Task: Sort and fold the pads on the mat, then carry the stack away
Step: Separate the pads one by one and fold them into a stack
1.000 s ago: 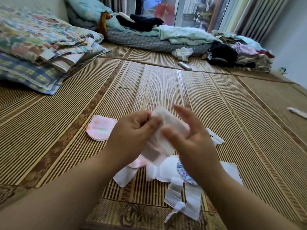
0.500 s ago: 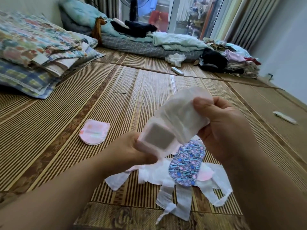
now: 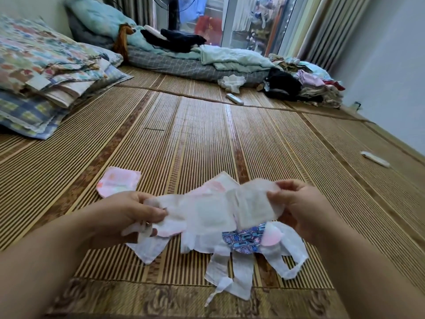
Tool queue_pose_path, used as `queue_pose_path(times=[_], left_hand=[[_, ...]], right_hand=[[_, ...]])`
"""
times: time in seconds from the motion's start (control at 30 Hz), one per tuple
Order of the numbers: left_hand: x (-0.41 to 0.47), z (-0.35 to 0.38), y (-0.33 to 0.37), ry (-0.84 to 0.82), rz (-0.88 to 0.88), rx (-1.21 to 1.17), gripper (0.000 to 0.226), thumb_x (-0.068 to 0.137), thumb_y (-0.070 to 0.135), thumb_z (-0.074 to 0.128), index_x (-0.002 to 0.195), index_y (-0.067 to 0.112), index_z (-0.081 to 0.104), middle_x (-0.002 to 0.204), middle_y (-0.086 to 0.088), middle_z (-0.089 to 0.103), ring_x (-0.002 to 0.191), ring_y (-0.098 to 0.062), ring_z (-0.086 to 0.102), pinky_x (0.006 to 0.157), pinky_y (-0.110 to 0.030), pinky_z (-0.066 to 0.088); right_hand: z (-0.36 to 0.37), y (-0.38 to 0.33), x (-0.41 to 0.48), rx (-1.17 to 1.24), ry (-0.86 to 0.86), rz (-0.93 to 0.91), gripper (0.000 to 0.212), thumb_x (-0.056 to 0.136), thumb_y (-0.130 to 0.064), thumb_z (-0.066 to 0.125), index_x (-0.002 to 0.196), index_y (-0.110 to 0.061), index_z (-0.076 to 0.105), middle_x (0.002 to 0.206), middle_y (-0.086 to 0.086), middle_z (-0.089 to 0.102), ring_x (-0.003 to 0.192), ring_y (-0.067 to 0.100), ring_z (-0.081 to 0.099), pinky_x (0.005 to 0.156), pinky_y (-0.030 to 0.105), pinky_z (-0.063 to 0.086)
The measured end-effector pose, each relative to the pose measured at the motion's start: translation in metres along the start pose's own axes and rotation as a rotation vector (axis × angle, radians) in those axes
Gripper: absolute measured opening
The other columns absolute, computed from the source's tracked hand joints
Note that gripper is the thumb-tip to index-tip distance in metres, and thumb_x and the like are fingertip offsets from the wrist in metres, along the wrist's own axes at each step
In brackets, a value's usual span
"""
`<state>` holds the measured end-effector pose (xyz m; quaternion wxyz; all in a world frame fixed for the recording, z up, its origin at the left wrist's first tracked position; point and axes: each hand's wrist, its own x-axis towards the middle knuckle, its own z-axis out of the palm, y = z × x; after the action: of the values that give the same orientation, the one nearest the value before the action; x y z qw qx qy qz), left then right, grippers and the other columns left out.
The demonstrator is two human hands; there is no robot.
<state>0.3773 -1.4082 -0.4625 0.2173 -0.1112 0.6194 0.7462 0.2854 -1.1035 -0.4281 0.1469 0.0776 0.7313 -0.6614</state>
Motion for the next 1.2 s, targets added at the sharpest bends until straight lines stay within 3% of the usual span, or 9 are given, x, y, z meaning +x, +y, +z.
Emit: queue_pose_path(times=[0.1,0.17,0.33,0.63,0.77,0.93,1.0,1.07,1.2], left_hand=[[0.004,-0.004,-0.005,0.090,-0.108,0.155,0.007,0.081,0.009,0.067,0.081,0.005,0.073,0.069,-0.015,0.066,0.057,-0.020,0.060,0.048,-0.027,0.047],[0.007,-0.004,-0.009,0.201,-0.147,0.256,0.013,0.081,0.013,0.070,0.089,0.004,0.072,0.082,-0.017,0.070,0.071,-0.027,0.062,0.057,-0.032,0.047],[0.015,-0.001,-0.008,0.362,-0.130,0.315,0.016,0.082,0.018,0.071,0.073,0.005,0.068,0.062,-0.011,0.063,0.057,-0.022,0.057,0.049,-0.028,0.046],[0.042,0.070,0.006,0.277,-0.032,0.349,0.015,0.084,0.022,0.068,0.088,0.008,0.071,0.071,-0.007,0.070,0.050,-0.013,0.065,0.048,-0.025,0.050],[0.053,0.094,0.005,0.234,-0.060,0.401,0.028,0.089,0.028,0.061,0.101,0.003,0.063,0.093,-0.013,0.071,0.066,-0.020,0.068,0.058,-0.027,0.050],[0.060,0.094,0.004,0.310,-0.020,0.690,0.031,0.089,0.035,0.060,0.094,0.006,0.068,0.089,-0.009,0.073,0.078,-0.024,0.072,0.071,-0.037,0.058],[0.061,0.086,0.005,0.387,0.055,0.871,0.025,0.086,0.038,0.062,0.082,0.015,0.071,0.077,-0.002,0.073,0.071,-0.018,0.070,0.065,-0.036,0.058],[0.060,0.072,0.005,0.479,0.095,1.019,0.021,0.080,0.041,0.066,0.071,0.022,0.069,0.067,0.005,0.069,0.063,-0.011,0.065,0.052,-0.026,0.047],[0.056,0.047,0.000,0.547,-0.071,1.234,0.031,0.066,0.048,0.072,0.070,0.018,0.068,0.066,0.002,0.066,0.063,-0.015,0.062,0.054,-0.028,0.047]], right_hand=[[0.006,0.022,0.011,-0.203,0.013,0.057,0.022,0.078,0.006,0.068,0.096,-0.006,0.062,0.100,0.021,0.067,0.078,0.031,0.071,0.059,0.038,0.060],[0.013,0.037,0.018,-0.349,0.035,0.065,0.024,0.077,0.003,0.070,0.095,-0.010,0.063,0.099,0.019,0.068,0.084,0.034,0.070,0.071,0.050,0.059],[0.019,0.049,0.028,-0.534,0.091,0.035,0.030,0.072,-0.008,0.075,0.099,-0.016,0.063,0.100,0.013,0.067,0.091,0.033,0.066,0.079,0.053,0.055],[0.017,0.049,0.031,-0.605,0.087,0.019,0.029,0.076,-0.011,0.074,0.103,-0.018,0.064,0.103,0.011,0.065,0.086,0.028,0.067,0.073,0.050,0.058],[0.014,0.053,0.031,-0.534,0.070,0.031,0.025,0.076,-0.007,0.073,0.097,-0.018,0.064,0.101,0.015,0.066,0.085,0.033,0.068,0.071,0.055,0.058],[0.011,0.053,0.028,-0.510,0.042,0.020,0.027,0.077,-0.009,0.072,0.101,-0.018,0.064,0.100,0.012,0.067,0.084,0.030,0.069,0.071,0.053,0.059],[0.009,0.053,0.028,-0.516,0.030,0.016,0.028,0.078,-0.010,0.071,0.104,-0.019,0.064,0.099,0.011,0.066,0.083,0.029,0.069,0.071,0.052,0.059],[0.008,0.053,0.029,-0.532,0.025,0.009,0.030,0.078,-0.011,0.071,0.106,-0.021,0.064,0.099,0.010,0.067,0.082,0.028,0.069,0.070,0.051,0.059],[0.007,0.053,0.028,-0.551,0.021,-0.002,0.032,0.079,-0.010,0.071,0.108,-0.020,0.064,0.097,0.009,0.067,0.079,0.027,0.070,0.069,0.051,0.059]])
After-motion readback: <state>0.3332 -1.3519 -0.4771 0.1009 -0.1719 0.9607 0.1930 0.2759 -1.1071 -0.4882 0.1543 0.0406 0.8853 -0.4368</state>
